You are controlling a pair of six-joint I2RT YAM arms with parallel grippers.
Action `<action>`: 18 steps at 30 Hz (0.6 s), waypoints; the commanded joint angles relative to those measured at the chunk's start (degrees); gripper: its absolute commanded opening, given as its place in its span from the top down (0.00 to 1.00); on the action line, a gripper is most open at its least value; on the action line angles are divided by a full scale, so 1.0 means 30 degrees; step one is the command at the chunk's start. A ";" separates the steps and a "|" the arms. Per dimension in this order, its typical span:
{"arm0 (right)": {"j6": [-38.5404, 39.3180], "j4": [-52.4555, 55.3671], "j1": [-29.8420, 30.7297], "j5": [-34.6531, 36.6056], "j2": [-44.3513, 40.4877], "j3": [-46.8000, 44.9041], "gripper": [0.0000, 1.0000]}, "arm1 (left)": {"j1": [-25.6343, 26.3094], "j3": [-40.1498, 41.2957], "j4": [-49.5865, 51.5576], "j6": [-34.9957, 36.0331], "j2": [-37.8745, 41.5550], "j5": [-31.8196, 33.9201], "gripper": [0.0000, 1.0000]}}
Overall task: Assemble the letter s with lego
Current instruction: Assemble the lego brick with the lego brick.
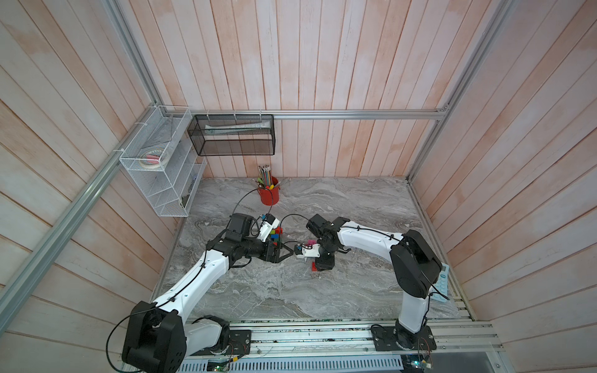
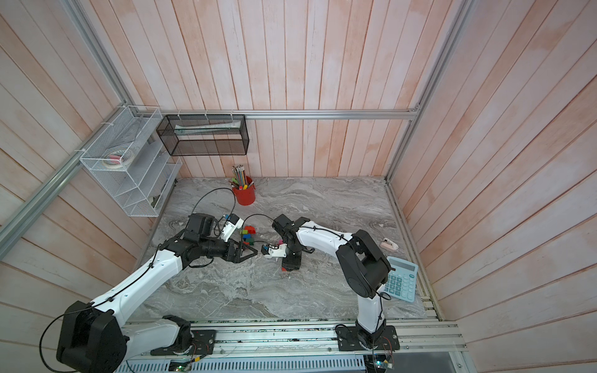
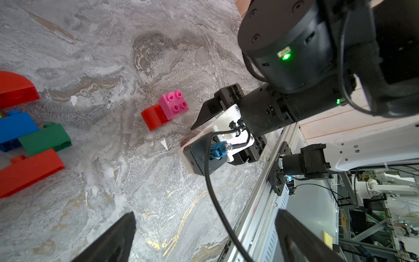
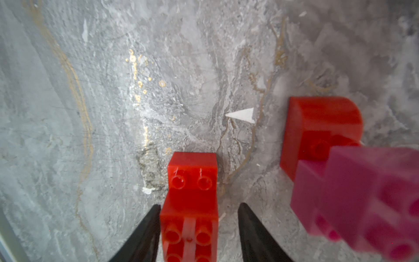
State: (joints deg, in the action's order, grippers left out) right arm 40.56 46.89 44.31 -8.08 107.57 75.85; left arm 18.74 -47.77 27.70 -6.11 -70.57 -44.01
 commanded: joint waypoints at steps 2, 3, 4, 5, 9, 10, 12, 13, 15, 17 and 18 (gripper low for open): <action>-0.0654 0.0333 -0.0753 -0.1065 -0.2246 -0.0227 0.39 | -0.0095 -0.0672 0.0292 0.1924 -0.0347 0.0144 0.03; -0.0872 -0.0011 -0.0997 -0.1572 -0.2864 -0.0606 0.39 | -0.0097 -0.0710 0.0204 0.2266 -0.0366 0.0032 0.03; -0.1145 -0.0362 -0.1178 -0.1896 -0.3403 -0.1057 0.38 | -0.0110 -0.0743 0.0114 0.2580 -0.0391 -0.0075 0.03; -0.1388 -0.0743 -0.1364 -0.2091 -0.4008 -0.1576 0.38 | -0.0112 -0.0787 -0.0022 0.2959 -0.0458 -0.0147 0.04; -0.2834 -0.2033 -0.2364 -0.3036 -0.6026 -0.3510 0.36 | 0.0195 -0.1083 -0.0545 0.4667 -0.0933 -0.0735 0.06; -0.3321 -0.2484 -0.2649 -0.3284 -0.6575 -0.3919 0.35 | 0.0389 -0.1185 -0.0615 0.5185 -0.1104 -0.0762 0.06; -0.4667 -0.3942 -0.3321 -0.3992 -0.7947 -0.4995 0.34 | 0.1029 -0.1333 -0.0899 0.6302 -0.1447 -0.0615 0.07; -0.5276 -0.4629 -0.3584 -0.4245 -0.8560 -0.5520 0.33 | 0.1393 -0.1326 -0.1098 0.6844 -0.1591 -0.0432 0.07; -0.6730 -0.6314 -0.4105 -0.4675 -1.0007 -0.6820 0.32 | 0.2202 -0.1276 -0.1722 0.8030 -0.1967 0.0048 0.09; -0.8235 -0.7809 -0.4701 -0.4976 -1.1245 -0.8082 0.31 | 0.3007 -0.1257 -0.2230 0.9034 -0.2421 0.0538 0.10; -0.9080 -0.8675 -0.5031 -0.5090 -1.1891 -0.8772 0.31 | 0.3453 -0.1245 -0.2491 0.9565 -0.2675 0.0805 0.10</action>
State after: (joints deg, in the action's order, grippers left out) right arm 22.59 30.20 31.05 -19.70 75.81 53.17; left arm 26.61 -50.37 23.55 14.90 -76.86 -43.83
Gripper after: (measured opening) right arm 0.691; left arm 0.899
